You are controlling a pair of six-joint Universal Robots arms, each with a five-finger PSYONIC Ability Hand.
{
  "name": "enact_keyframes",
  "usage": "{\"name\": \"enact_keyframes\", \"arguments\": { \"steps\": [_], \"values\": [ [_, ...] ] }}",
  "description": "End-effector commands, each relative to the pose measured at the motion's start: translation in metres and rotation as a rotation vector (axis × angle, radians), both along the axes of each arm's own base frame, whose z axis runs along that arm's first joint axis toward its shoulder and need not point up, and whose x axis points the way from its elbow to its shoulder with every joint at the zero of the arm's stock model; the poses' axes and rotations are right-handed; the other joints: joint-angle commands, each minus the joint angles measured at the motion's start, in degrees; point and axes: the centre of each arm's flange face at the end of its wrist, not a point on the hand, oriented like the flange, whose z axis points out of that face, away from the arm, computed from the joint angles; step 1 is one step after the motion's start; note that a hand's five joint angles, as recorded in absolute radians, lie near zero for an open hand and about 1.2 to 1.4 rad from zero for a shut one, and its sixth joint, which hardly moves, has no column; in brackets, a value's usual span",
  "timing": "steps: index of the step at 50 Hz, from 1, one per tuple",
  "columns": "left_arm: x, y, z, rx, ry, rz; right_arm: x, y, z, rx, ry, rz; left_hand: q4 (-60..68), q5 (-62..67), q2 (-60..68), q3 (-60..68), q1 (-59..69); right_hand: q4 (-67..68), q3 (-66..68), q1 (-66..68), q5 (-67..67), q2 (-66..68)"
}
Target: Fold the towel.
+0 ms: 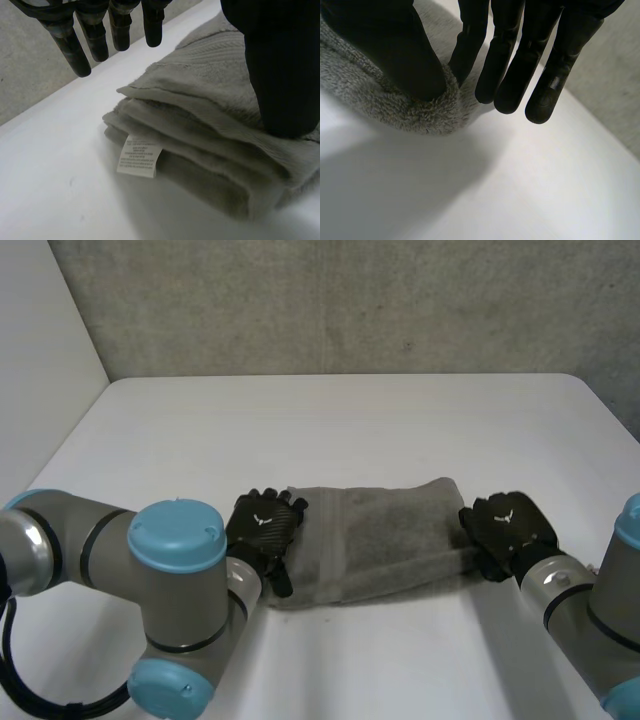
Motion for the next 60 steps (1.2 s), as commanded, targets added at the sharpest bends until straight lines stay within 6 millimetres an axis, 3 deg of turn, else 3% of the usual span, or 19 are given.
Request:
{"name": "enact_keyframes", "arguments": {
  "steps": [1, 3, 5, 11, 14, 16, 19, 21, 23, 27, 29, 30, 31, 32, 33, 35, 43, 52, 60],
  "values": [
    [0.011, 0.012, 0.017, -0.009, 0.016, 0.007, 0.013, -0.012, 0.035, -0.171, 0.051, 0.054, 0.8, -0.8, 0.6, 0.7, 0.7, 11.9, 12.3, 24.8, 16.7, 12.5],
    [0.013, 0.014, 0.023, -0.019, 0.025, 0.012, 0.024, -0.010, 0.043, -0.207, 0.050, 0.093, 0.8, -0.8, 0.6, 0.7, 0.7, 11.9, 12.3, 24.8, 16.7, 12.5],
    [0.018, 0.013, 0.030, -0.030, 0.036, 0.025, 0.059, 0.006, 0.061, -0.281, 0.024, 0.208, 0.8, -0.8, 0.6, 0.7, 0.7, 11.9, 12.3, 24.8, 16.7, 12.5],
    [0.052, -0.001, 0.055, -0.071, 0.069, 0.130, 0.107, 0.039, 0.070, -0.324, -0.019, 0.378, 0.8, -0.8, 0.6, 0.7, 0.7, 11.9, 12.3, 24.8, 16.7, 12.5],
    [0.065, -0.005, 0.063, -0.087, 0.078, 0.170, 0.130, 0.059, 0.060, -0.309, -0.028, 0.465, 0.8, -0.8, 0.6, 0.7, 0.7, 11.9, 12.3, 24.8, 16.7, 12.5],
    [0.073, -0.008, 0.066, -0.093, 0.081, 0.194, 0.153, 0.090, 0.042, -0.269, -0.032, 0.584, 0.8, -0.8, 0.6, 0.7, 0.7, 11.9, 12.3, 24.8, 16.7, 12.5],
    [0.088, -0.014, 0.074, -0.113, 0.091, 0.243, 0.161, 0.102, 0.030, -0.238, -0.030, 0.643, 0.8, -0.8, 0.6, 0.7, 0.7, 11.9, 12.3, 24.8, 16.7, 12.5],
    [0.097, -0.018, 0.075, -0.114, 0.092, 0.271, 0.171, 0.121, -0.002, -0.164, 0.000, 0.737, 0.6, -0.9, 0.5, 0.5, 0.5, 11.9, 12.3, 24.8, 16.7, 12.5],
    [0.098, -0.019, 0.076, -0.114, 0.092, 0.276, 0.172, 0.124, -0.015, -0.139, 0.014, 0.748, 0.6, -0.9, 0.5, 0.5, 0.5, 11.9, 12.3, 24.8, 16.7, 12.5],
    [0.097, -0.018, 0.076, -0.113, 0.095, 0.274, 0.176, 0.120, -0.021, -0.131, 0.018, 0.733, 0.6, -0.9, 0.5, 0.5, 0.5, 11.9, 12.3, 24.8, 16.7, 12.5],
    [0.094, -0.017, 0.077, -0.113, 0.108, 0.264, 0.175, 0.111, -0.008, -0.159, 0.011, 0.663, 0.6, -0.9, 0.5, 0.5, 0.5, -29.5, -29.1, -16.6, -24.7, -28.9],
    [0.094, -0.017, 0.077, -0.113, 0.109, 0.264, 0.175, 0.111, -0.008, -0.160, 0.011, 0.663, 0.6, -0.9, 0.5, 0.5, 0.5, -29.8, -29.3, -16.8, -25.0, -29.2],
    [0.092, -0.018, 0.078, -0.118, 0.117, 0.259, 0.173, 0.107, 0.007, -0.190, -0.003, 0.616, 0.8, -0.8, 0.6, 0.7, 0.7, -49.4, -49.0, -36.5, -44.6, -48.8],
    [0.089, -0.018, 0.081, -0.123, 0.126, 0.246, 0.170, 0.102, 0.025, -0.221, -0.032, 0.568, 1.0, -0.6, 0.8, 0.9, 0.9, -57.4, -57.0, -44.5, -52.6, -56.9],
    [0.089, -0.018, 0.081, -0.123, 0.126, 0.246, 0.170, 0.102, 0.025, -0.221, -0.032, 0.568, 1.0, -0.6, 0.8, 0.9, 0.9, -57.5, -57.1, -44.6, -52.7, -56.9],
    [0.082, -0.019, 0.086, -0.136, 0.147, 0.223, 0.160, 0.093, 0.051, -0.223, -0.119, 0.485, 1.1, -0.4, 1.0, 1.0, 1.0, -58.1, -57.7, -45.2, -53.3, -57.5],
    [0.028, -0.012, 0.095, -0.121, 0.280, 0.085, 0.125, 0.054, 0.076, -0.070, -0.383, 0.311, 2.0, 0.4, 1.8, 1.9, 1.9, -58.1, -57.7, -45.2, -53.3, -57.5],
    [-0.008, 0.000, 0.069, -0.005, 0.352, 0.019, 0.095, 0.013, 0.063, 0.138, -0.477, 0.195, 2.0, 0.4, 1.8, 1.9, 1.9, -58.1, -57.7, -45.2, -53.3, -57.5],
    [-0.007, 0.000, 0.021, 0.097, 0.268, 0.054, 0.105, -0.002, 0.003, 0.314, -0.429, 0.201, 2.0, 0.4, 1.8, 1.9, 1.9, -58.1, -57.7, -45.2, -53.3, -57.5]
  ]
}}
